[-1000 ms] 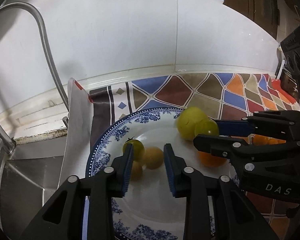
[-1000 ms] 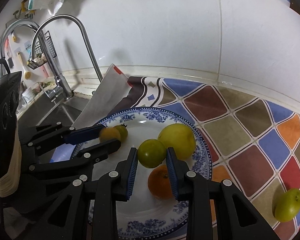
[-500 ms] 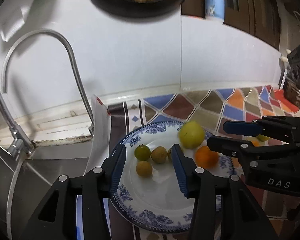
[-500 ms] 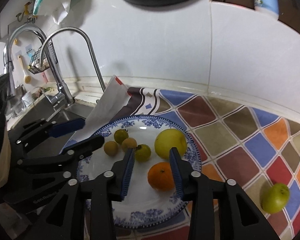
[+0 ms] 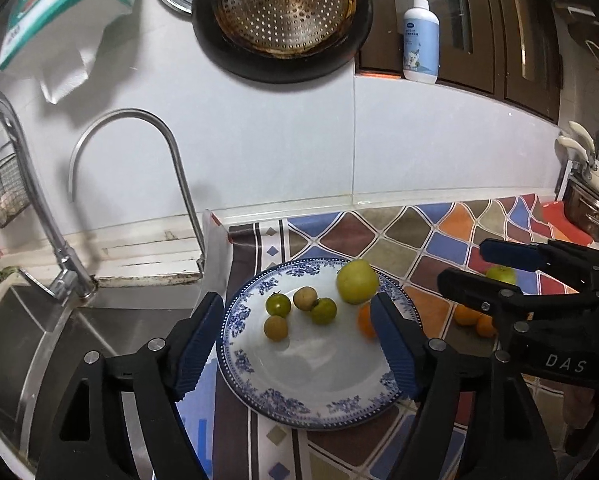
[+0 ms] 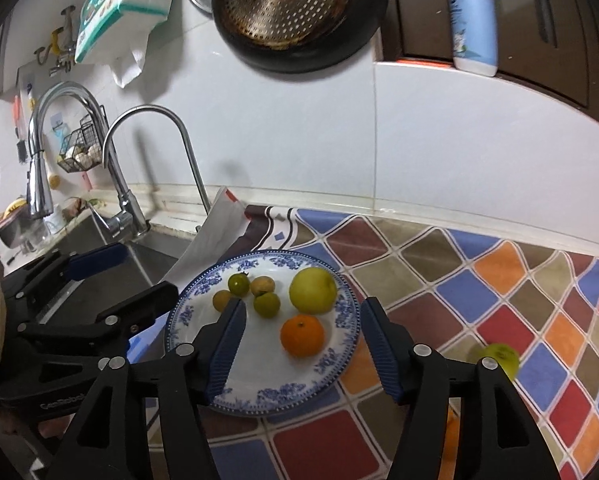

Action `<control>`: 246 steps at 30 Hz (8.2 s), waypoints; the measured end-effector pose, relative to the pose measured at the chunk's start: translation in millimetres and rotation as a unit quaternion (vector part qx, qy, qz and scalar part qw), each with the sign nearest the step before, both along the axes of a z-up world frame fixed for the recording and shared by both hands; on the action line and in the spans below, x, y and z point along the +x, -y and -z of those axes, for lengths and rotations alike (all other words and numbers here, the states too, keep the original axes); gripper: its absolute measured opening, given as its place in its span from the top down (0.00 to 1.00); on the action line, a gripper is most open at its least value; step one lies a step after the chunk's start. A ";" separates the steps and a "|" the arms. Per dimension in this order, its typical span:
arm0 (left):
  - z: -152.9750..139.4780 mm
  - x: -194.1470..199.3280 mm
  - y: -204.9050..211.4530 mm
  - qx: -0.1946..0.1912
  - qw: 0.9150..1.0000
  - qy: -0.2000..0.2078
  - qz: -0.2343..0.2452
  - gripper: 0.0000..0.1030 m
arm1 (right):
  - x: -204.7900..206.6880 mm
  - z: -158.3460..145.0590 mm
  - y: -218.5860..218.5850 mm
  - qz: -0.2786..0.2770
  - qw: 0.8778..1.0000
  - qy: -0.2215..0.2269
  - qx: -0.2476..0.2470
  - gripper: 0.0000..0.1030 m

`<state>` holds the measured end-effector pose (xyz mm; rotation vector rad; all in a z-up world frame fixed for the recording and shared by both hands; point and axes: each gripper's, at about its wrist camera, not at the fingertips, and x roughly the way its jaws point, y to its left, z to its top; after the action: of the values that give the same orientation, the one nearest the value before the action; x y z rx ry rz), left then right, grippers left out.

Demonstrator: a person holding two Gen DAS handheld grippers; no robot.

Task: Organize fruits
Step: 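Move both open grippers back over the oranges on the table, then grasp an orange with the left gripper while the right gripper grasps another orange, then carry the orange in the left gripper while the right gripper carries its orange to the plate, then open the left gripper over the plate while the right gripper releases its orange onto it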

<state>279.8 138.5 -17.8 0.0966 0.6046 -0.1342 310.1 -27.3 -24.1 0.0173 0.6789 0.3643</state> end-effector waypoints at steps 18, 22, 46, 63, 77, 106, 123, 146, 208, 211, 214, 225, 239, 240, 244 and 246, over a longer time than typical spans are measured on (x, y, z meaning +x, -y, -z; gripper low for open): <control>-15.8 -68.3 56.6 0.014 0.999 0.037 -0.018 0.05 | -72.2 -25.1 67.4 0.063 0.997 0.043 -0.010 0.18; -13.4 -78.3 71.2 0.009 0.999 0.036 -0.016 0.03 | -83.7 -24.9 83.1 0.069 0.997 0.042 -0.019 0.18; 21.1 -94.9 135.0 0.042 0.999 0.011 0.019 0.03 | -108.1 -0.8 143.1 0.064 0.996 0.017 -0.056 0.18; 60.1 -16.1 140.1 0.079 0.990 -0.012 0.115 0.27 | -55.0 58.8 129.1 0.049 0.995 -0.060 -0.059 0.19; 83.1 45.5 160.2 -0.003 0.981 -0.093 0.168 0.52 | -26.4 80.4 126.1 0.049 0.993 -0.101 -0.028 0.38; 93.0 76.0 173.0 -0.026 0.971 -0.137 0.196 0.70 | -9.6 78.1 134.5 0.062 0.994 -0.092 -0.005 0.68; 87.5 71.4 173.8 -0.006 0.967 -0.190 0.171 0.69 | -7.3 82.6 147.4 0.077 0.987 -0.140 0.031 0.63; 87.1 72.2 175.5 -0.008 0.965 -0.209 0.158 0.68 | -10.9 98.7 149.2 0.062 0.976 -0.199 0.070 0.59; -6.2 -66.3 -19.5 -0.027 0.999 -0.036 0.016 0.68 | -80.1 -12.2 -15.1 -0.046 0.998 -0.029 0.039 0.59; 0.2 -55.2 -27.5 -0.028 0.999 -0.043 0.017 0.68 | -69.7 -7.6 -25.4 -0.049 0.998 -0.035 0.034 0.59; 7.6 -42.8 -32.7 -0.028 0.998 -0.050 0.020 0.68 | -59.3 -1.4 -34.3 -0.050 0.998 -0.041 0.027 0.59; 43.0 8.3 -40.9 -0.037 0.995 -0.075 0.052 0.68 | -10.6 29.0 -50.7 -0.053 0.996 -0.065 0.014 0.59; 87.0 55.2 -43.1 -0.024 0.990 -0.123 0.067 0.68 | 35.3 73.4 -59.0 -0.048 0.993 -0.110 0.004 0.59; 88.5 56.7 -43.2 -0.024 0.990 -0.124 0.067 0.68 | 36.8 76.0 -59.3 -0.049 0.992 -0.114 0.004 0.59; 91.5 59.4 -42.7 -0.020 0.990 -0.124 0.070 0.68 | 40.7 82.3 -60.1 -0.053 0.991 -0.122 0.006 0.59; 91.6 61.1 -42.5 -0.020 0.990 -0.124 0.069 0.68 | 41.2 82.2 -61.3 -0.055 0.991 -0.119 0.003 0.59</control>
<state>340.9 181.0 -109.5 0.0838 0.8443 -0.2951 351.3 34.0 -106.3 0.0284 0.9172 0.4750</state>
